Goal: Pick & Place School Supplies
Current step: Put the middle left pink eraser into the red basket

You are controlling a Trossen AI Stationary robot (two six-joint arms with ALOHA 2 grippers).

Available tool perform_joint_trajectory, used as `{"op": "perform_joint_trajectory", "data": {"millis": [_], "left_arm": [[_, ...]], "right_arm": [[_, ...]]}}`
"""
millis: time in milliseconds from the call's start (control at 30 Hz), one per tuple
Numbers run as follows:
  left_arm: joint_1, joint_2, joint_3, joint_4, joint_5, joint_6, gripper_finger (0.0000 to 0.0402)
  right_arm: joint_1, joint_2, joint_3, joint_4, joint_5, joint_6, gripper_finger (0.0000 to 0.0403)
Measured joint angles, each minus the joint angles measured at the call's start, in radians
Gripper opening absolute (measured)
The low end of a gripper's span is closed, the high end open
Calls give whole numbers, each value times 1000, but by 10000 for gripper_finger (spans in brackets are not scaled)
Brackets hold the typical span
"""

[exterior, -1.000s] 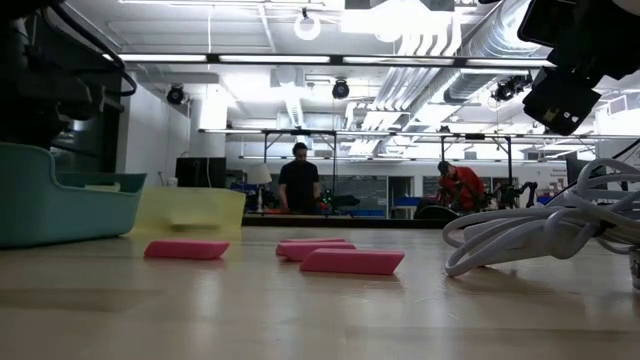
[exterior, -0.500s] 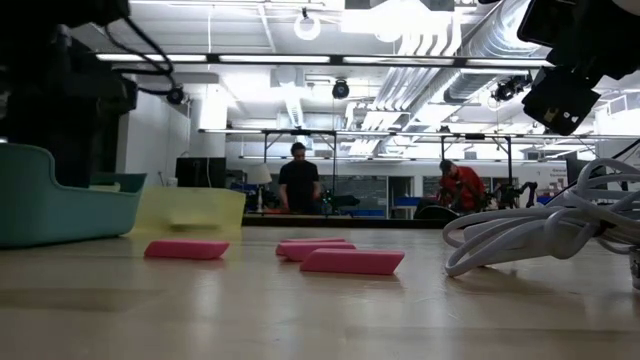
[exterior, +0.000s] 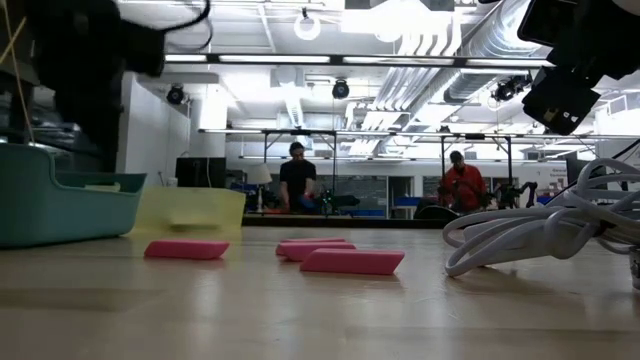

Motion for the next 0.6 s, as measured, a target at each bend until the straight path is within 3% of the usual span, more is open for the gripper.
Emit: {"op": "perform_joint_trajectory", "data": {"millis": [200, 600], "left_arm": [[4, 0, 2, 240, 0, 243, 94], [76, 106, 2, 512, 2, 462, 94]], "right_arm": [[0, 0, 0, 0, 0, -1, 190], [0, 0, 0, 1, 53, 5, 190]]}}
